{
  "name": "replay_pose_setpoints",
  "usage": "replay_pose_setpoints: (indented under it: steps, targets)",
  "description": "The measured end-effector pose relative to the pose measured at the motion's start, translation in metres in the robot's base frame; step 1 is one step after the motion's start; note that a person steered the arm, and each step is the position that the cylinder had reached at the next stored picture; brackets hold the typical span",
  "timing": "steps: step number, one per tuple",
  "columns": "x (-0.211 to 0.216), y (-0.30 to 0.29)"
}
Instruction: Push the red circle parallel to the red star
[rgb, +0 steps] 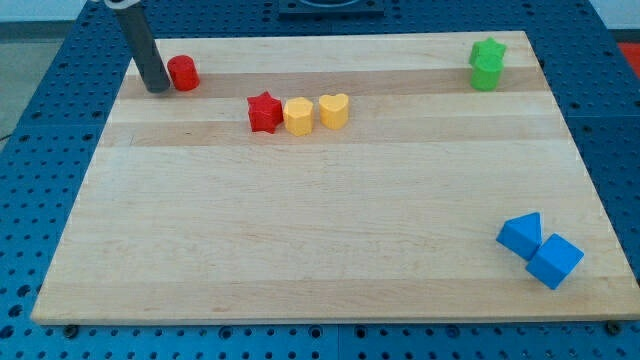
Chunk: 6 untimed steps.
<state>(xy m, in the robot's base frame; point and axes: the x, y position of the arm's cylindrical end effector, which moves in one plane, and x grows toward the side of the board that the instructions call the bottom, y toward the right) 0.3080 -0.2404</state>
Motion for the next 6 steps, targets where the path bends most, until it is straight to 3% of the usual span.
replay_pose_setpoints:
  steps: [1,2,4,6]
  targets:
    - [0.022,0.0]
    - [-0.02,-0.005]
    - [-0.059,-0.007]
    - [-0.065,0.03]
